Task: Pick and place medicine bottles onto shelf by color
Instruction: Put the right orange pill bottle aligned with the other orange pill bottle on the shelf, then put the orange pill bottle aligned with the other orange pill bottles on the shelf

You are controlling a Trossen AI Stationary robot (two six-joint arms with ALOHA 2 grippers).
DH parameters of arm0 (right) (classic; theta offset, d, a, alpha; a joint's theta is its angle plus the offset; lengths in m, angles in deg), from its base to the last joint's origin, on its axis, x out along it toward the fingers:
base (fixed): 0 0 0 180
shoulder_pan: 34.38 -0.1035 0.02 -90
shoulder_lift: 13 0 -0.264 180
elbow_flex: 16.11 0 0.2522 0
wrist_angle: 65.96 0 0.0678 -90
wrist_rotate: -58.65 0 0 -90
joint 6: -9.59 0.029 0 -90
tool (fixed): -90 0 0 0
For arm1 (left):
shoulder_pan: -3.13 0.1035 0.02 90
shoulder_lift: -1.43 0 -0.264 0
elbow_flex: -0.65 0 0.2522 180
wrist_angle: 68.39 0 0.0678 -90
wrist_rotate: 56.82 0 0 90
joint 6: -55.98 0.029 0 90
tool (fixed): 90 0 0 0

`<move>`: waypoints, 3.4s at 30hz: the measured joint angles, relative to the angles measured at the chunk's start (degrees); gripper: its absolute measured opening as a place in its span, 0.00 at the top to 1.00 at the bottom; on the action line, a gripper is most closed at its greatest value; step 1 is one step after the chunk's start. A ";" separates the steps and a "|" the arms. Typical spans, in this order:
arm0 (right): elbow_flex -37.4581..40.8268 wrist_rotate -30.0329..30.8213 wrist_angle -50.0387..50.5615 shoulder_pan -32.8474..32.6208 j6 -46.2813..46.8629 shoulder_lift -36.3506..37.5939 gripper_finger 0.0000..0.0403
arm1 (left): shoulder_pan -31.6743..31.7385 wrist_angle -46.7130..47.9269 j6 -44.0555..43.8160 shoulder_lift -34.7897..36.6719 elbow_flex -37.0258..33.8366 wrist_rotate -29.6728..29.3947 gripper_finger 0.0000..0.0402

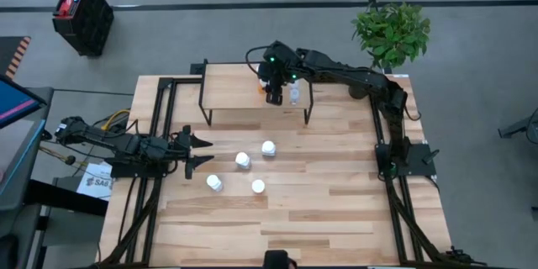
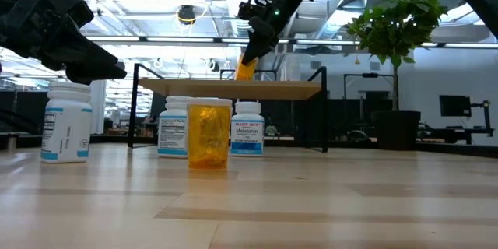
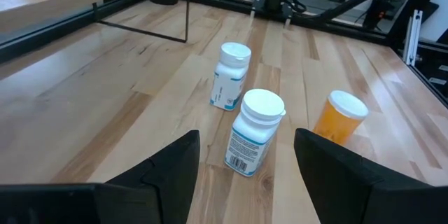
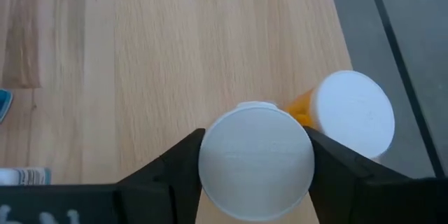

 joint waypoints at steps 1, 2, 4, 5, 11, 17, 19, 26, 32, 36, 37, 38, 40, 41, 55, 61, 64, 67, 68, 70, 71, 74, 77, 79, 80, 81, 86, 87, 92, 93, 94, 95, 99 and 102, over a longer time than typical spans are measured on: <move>0.00 0.00 0.02 0.00 0.05 0.00 0.42 | -0.01 0.00 0.00 0.01 0.00 0.00 0.45; 0.00 0.00 0.05 -0.02 0.37 0.00 0.41 | 0.00 0.00 0.00 -0.01 0.00 0.00 0.45; 0.00 0.00 -0.01 -0.02 1.44 0.00 0.39 | 0.01 0.00 0.00 -0.01 0.00 0.00 0.45; 0.00 0.00 0.03 -0.02 1.53 0.00 0.38 | -0.01 0.02 0.00 -0.01 0.00 0.00 0.45; 0.00 0.46 0.10 -0.02 1.51 0.00 0.37 | -0.01 0.02 0.00 -0.01 0.00 0.00 0.45; 0.00 0.48 -2.43 -0.11 1.70 0.00 0.37 | -0.01 0.02 0.00 -0.01 0.00 0.00 0.45; 0.00 0.50 -3.04 -0.30 1.68 0.00 0.37 | -0.01 0.04 -0.04 0.00 0.00 0.00 0.45; 0.00 0.50 -2.99 -0.42 1.72 0.00 0.37 | 0.01 0.03 -0.07 -0.01 0.00 0.02 0.45; 0.00 0.50 -2.98 -0.39 2.56 0.00 0.37 | -0.01 0.02 -0.09 -0.01 0.00 0.02 0.45; 0.00 0.55 -4.03 -0.39 2.56 0.00 0.37 | -0.01 0.02 -0.11 -0.01 -0.02 0.02 0.45; 0.00 0.55 -4.23 -0.50 2.54 0.00 0.37 | 0.00 0.03 -0.11 0.01 -0.02 0.02 0.45; 0.00 0.60 -4.51 -0.64 2.52 0.00 0.37 | -0.01 0.04 -0.11 0.00 -0.02 0.02 0.45; 0.00 0.61 -4.94 -0.75 2.54 0.00 0.37 | -0.01 0.02 -0.13 0.01 -0.02 0.02 0.45; 0.00 0.61 -5.21 -0.74 2.51 0.00 0.37 | 0.00 0.02 -0.13 0.00 -0.02 0.02 0.45; 0.00 0.61 -5.27 -1.18 2.58 0.00 0.36 | -0.01 0.04 -0.35 0.00 -0.02 0.02 0.45; 0.00 0.64 -4.92 -0.96 3.71 0.00 0.36 | 0.00 0.03 -0.35 -0.01 -0.02 0.02 0.45; 0.00 1.66 -3.69 -0.96 4.52 0.00 0.33 | -0.01 0.03 -0.34 0.00 -0.04 0.02 0.45; 0.02 5.01 -3.09 -1.24 4.24 0.00 0.28 | 0.00 0.03 -0.33 0.01 -0.04 0.02 0.45; 0.02 5.65 -3.16 -1.38 4.04 0.00 0.26 | 0.01 0.04 -0.33 0.01 -0.04 0.02 0.45; 0.02 6.72 -3.73 -1.68 2.53 0.00 0.23 | 0.01 0.04 -0.33 0.00 -0.04 0.02 0.45; 0.02 6.96 -4.04 -1.86 1.64 0.00 0.22 | 0.01 0.04 -0.33 0.01 -0.04 0.02 0.45; 0.02 6.97 -5.73 -2.46 1.27 0.00 0.20 | 0.01 0.04 -0.31 0.01 -0.04 0.02 0.45; 0.02 6.99 -6.15 -3.44 0.93 0.02 0.19 | 0.01 0.02 -0.31 0.01 -0.04 0.02 0.45; 0.02 7.04 -6.40 -4.17 -0.37 0.02 0.19 | 0.01 0.03 -0.31 0.00 -0.04 0.02 0.45; 0.02 7.28 -6.47 -4.56 -1.02 0.02 0.20 | -0.01 0.04 -0.31 0.00 -0.04 0.02 0.45; 0.02 7.99 -6.54 -5.03 -1.31 0.02 0.20 | -0.01 0.03 -0.31 0.00 -0.04 0.02 0.45; 0.04 14.19 -5.75 -7.70 -1.69 0.81 0.22 | -0.01 0.04 -0.28 0.01 -0.04 0.01 0.45; 0.04 15.38 -5.58 -8.32 -2.15 1.16 0.22 | -0.01 0.04 -0.28 0.00 -0.04 0.02 0.45; -0.13 16.77 1.34 -10.29 -2.18 2.97 0.24 | -0.01 0.04 -0.19 -0.01 -0.04 0.02 0.45; -0.04 17.15 4.31 -10.28 -1.13 3.04 0.24 | -0.01 0.04 -0.07 -0.01 -0.04 0.00 0.45; 0.12 17.41 7.05 -10.20 -0.16 3.04 0.25 | 0.00 0.04 -0.07 -0.01 -0.04 0.01 0.45; 0.15 17.62 8.27 -9.93 0.64 3.04 0.26 | 0.00 0.04 -0.06 -0.01 -0.04 0.02 0.45; 0.11 18.51 10.58 -9.01 2.44 3.19 0.29 | 0.01 0.04 1.38 -0.01 -0.04 0.02 0.45; 0.09 18.45 10.27 -8.41 2.62 3.19 0.33 | 0.00 0.04 1.42 -0.01 -0.04 0.00 0.45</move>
